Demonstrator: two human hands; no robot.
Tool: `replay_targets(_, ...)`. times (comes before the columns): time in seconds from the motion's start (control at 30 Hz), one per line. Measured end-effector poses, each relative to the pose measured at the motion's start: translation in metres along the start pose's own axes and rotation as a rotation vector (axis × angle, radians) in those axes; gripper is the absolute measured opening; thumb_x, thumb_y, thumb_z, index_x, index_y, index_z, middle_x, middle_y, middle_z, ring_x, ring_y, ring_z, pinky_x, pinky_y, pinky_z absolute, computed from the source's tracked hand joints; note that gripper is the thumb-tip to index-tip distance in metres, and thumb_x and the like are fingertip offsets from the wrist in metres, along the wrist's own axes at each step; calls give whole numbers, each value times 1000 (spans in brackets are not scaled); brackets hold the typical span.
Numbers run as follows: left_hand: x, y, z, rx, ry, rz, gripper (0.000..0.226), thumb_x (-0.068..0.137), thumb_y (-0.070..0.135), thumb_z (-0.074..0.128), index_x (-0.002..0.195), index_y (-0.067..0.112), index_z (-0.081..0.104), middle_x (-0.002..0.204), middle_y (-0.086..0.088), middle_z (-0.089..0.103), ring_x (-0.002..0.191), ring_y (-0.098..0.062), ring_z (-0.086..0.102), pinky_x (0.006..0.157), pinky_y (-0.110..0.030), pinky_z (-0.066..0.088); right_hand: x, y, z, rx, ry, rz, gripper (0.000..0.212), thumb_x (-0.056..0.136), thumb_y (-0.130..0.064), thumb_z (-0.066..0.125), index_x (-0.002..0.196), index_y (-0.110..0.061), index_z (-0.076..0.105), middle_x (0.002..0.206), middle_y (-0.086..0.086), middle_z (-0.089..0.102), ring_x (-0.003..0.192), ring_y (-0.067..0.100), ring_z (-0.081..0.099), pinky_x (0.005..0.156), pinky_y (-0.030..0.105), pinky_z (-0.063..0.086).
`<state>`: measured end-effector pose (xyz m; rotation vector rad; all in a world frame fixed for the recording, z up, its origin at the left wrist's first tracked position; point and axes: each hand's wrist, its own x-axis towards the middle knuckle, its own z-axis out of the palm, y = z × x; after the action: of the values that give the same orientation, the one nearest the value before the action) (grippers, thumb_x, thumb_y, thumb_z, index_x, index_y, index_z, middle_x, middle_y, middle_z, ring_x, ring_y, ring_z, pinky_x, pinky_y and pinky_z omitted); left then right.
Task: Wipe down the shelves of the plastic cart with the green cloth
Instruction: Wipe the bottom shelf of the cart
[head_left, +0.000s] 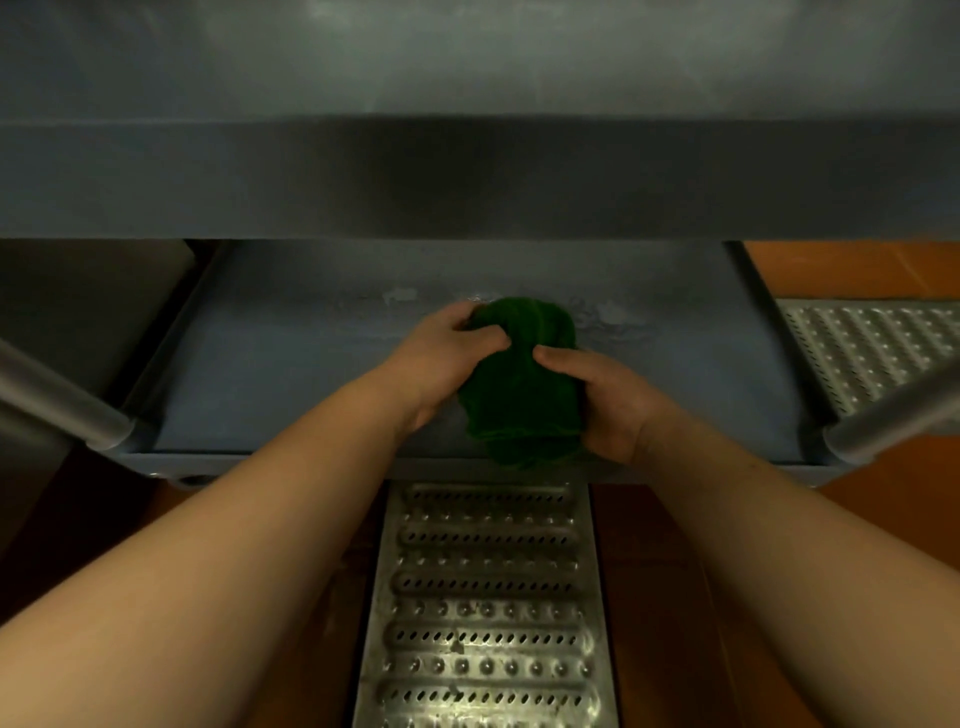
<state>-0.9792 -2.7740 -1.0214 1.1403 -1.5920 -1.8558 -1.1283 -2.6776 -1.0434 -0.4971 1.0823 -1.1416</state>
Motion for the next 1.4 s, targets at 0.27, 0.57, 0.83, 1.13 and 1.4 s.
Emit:
replay_targets(0.27, -6, -18, 17, -436, -189, -211, 41, 94, 39, 55, 129, 18, 59, 124, -10, 68, 108, -26, 68, 86, -44, 58, 3, 4, -8, 183, 110, -7, 45, 93, -40, 59, 127, -11, 63, 122, 18, 69, 108, 36, 68, 91, 47, 54)
replay_targets(0.57, 4, -39, 43, -603, -133, -201, 35, 96, 20, 57, 128, 6, 59, 123, -16, 67, 111, -34, 66, 90, -47, 56, -4, 36, -29, 407, 134, -80, 68, 88, -57, 55, 142, -15, 52, 139, 16, 59, 128, 33, 56, 111, 51, 40)
replay_targets(0.83, 23, -28, 87, 14, -53, -47, 14, 97, 34, 55, 100, 24, 64, 104, -5, 72, 93, -19, 70, 85, -38, 57, -17, 29, -52, 473, 167, -146, 49, 92, -35, 55, 134, -10, 58, 134, 19, 61, 126, 37, 56, 110, 51, 39)
replay_targets(1.13, 12, -55, 61, 372, 159, -46, 10, 92, 9, 52, 93, 16, 59, 91, -4, 63, 84, -23, 62, 83, -51, 57, -25, -55, -147, -223, 870, -370, 46, 89, -13, 65, 132, -23, 52, 115, 4, 67, 105, 28, 67, 89, 45, 55)
replay_targets(1.4, 3, -70, -9, 627, 233, -100, 18, 87, 8, 53, 93, 23, 61, 87, 0, 65, 76, -19, 61, 70, -33, 50, 7, -29, -172, -816, 1057, -193, 65, 86, -25, 67, 145, -33, 43, 134, 5, 61, 125, 31, 54, 108, 40, 39)
